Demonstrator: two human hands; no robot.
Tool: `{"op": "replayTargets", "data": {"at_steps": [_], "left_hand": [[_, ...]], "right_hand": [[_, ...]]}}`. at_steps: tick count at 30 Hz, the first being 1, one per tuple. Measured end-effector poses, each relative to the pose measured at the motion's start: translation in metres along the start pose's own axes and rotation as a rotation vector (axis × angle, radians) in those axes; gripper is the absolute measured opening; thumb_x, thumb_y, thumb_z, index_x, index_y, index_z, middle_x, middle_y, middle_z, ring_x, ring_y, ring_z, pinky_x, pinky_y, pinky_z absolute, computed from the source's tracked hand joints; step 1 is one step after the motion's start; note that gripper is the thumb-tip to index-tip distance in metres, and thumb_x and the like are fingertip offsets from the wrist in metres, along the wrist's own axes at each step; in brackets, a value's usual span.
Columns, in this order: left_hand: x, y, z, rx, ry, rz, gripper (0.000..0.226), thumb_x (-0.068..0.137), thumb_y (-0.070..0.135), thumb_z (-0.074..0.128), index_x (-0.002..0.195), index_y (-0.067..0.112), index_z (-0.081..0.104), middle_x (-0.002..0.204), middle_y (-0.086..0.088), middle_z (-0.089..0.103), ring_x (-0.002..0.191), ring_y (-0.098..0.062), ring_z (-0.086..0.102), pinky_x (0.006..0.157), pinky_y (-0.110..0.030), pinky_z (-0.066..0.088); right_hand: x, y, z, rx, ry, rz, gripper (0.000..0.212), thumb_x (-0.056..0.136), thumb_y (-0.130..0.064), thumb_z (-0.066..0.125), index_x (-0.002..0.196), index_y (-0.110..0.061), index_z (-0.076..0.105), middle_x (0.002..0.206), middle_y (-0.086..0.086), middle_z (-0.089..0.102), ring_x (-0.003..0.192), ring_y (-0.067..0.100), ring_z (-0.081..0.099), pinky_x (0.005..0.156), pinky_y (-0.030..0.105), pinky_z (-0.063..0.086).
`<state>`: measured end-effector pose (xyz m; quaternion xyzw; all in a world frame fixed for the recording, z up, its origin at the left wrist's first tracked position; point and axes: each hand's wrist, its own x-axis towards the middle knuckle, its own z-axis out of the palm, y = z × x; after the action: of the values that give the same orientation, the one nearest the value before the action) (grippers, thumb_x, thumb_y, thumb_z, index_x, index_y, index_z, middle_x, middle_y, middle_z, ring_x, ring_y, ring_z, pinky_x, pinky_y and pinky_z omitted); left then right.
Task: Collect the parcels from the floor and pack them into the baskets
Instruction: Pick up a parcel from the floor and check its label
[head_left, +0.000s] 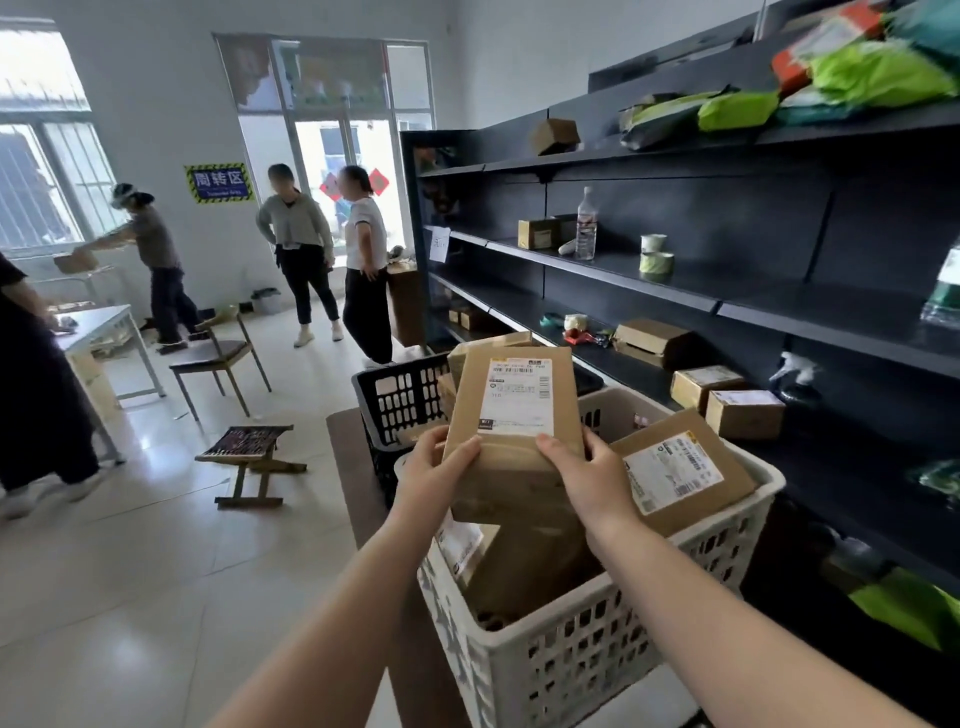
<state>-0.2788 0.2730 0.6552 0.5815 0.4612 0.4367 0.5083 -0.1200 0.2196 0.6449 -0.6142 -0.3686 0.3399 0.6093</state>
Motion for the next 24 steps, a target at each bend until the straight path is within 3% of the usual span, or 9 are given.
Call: {"op": "replayTargets", "data": {"at_steps": [3,5,10,12,14,17,19,24], "left_hand": [[0.043,-0.012,0.007,0.123,-0.088,-0.03,0.05,0.087,0.038,0.06,0.133,0.027,0.046,0.116,0.005,0.056,0.093,-0.01,0.054,0.077,-0.025,0.045],[0.061,-0.027,0.009,0.251,-0.165,-0.08,0.052,0.088,0.037,0.058,0.137,0.025,0.044,0.123,0.004,0.055,0.094,-0.011,0.051,0.079,-0.027,0.044],[0.08,-0.057,0.004,0.407,-0.318,-0.025,0.052,0.085,0.023,0.062,0.135,0.023,0.046,0.128,-0.001,0.059,0.11,-0.019,0.058,0.09,-0.033,0.048],[0.081,-0.054,0.006,0.458,-0.243,0.094,0.05,0.082,0.023,0.061,0.13,0.024,0.048,0.126,0.0,0.056,0.112,-0.019,0.054,0.089,-0.036,0.048],[0.073,-0.047,0.012,0.544,-0.14,0.35,0.042,0.079,0.025,0.061,0.12,0.022,0.052,0.122,0.001,0.054,0.115,-0.021,0.048,0.091,-0.038,0.044],[0.051,-0.032,0.04,0.639,-0.235,0.579,0.04,0.078,0.028,0.061,0.117,0.027,0.055,0.126,0.001,0.052,0.124,-0.023,0.039,0.103,-0.043,0.029],[0.034,-0.026,0.065,0.649,-0.36,0.601,0.036,0.08,0.029,0.06,0.116,0.027,0.058,0.125,0.002,0.054,0.122,-0.022,0.041,0.103,-0.043,0.026],[-0.013,-0.038,0.133,0.522,-0.603,0.484,0.024,0.082,0.026,0.062,0.106,0.024,0.059,0.108,0.004,0.058,0.105,-0.019,0.054,0.089,-0.038,0.044]], "right_hand": [[0.024,0.011,0.01,-0.111,0.067,0.081,0.055,0.086,-0.043,0.059,0.133,-0.018,0.045,0.114,-0.002,0.06,0.099,0.016,0.056,0.086,0.033,0.045],[0.032,0.024,0.017,-0.247,0.106,0.175,0.056,0.088,-0.041,0.057,0.134,-0.013,0.043,0.128,0.006,0.055,0.114,0.024,0.052,0.088,0.032,0.04],[0.035,0.045,0.024,-0.42,0.243,0.249,0.061,0.091,-0.045,0.05,0.14,-0.012,0.036,0.139,0.008,0.046,0.126,0.027,0.044,0.097,0.035,0.037],[0.031,0.044,0.021,-0.467,0.278,0.207,0.057,0.089,-0.043,0.055,0.137,-0.015,0.04,0.136,0.006,0.05,0.123,0.026,0.047,0.094,0.034,0.039],[0.023,0.043,0.014,-0.497,0.315,0.125,0.055,0.086,-0.039,0.061,0.134,-0.018,0.045,0.133,0.003,0.053,0.121,0.024,0.049,0.091,0.032,0.04],[0.004,0.043,-0.007,-0.579,0.327,0.008,0.05,0.082,-0.035,0.067,0.127,-0.02,0.051,0.124,0.0,0.057,0.113,0.017,0.053,0.087,0.028,0.042],[-0.009,0.045,-0.028,-0.638,0.33,-0.027,0.046,0.081,-0.034,0.069,0.123,-0.023,0.054,0.112,-0.006,0.058,0.104,0.011,0.053,0.081,0.026,0.043],[-0.04,0.057,-0.097,-0.714,0.373,-0.11,0.034,0.081,-0.028,0.067,0.114,-0.022,0.06,0.098,-0.011,0.052,0.094,0.01,0.052,0.074,0.025,0.041]]}}
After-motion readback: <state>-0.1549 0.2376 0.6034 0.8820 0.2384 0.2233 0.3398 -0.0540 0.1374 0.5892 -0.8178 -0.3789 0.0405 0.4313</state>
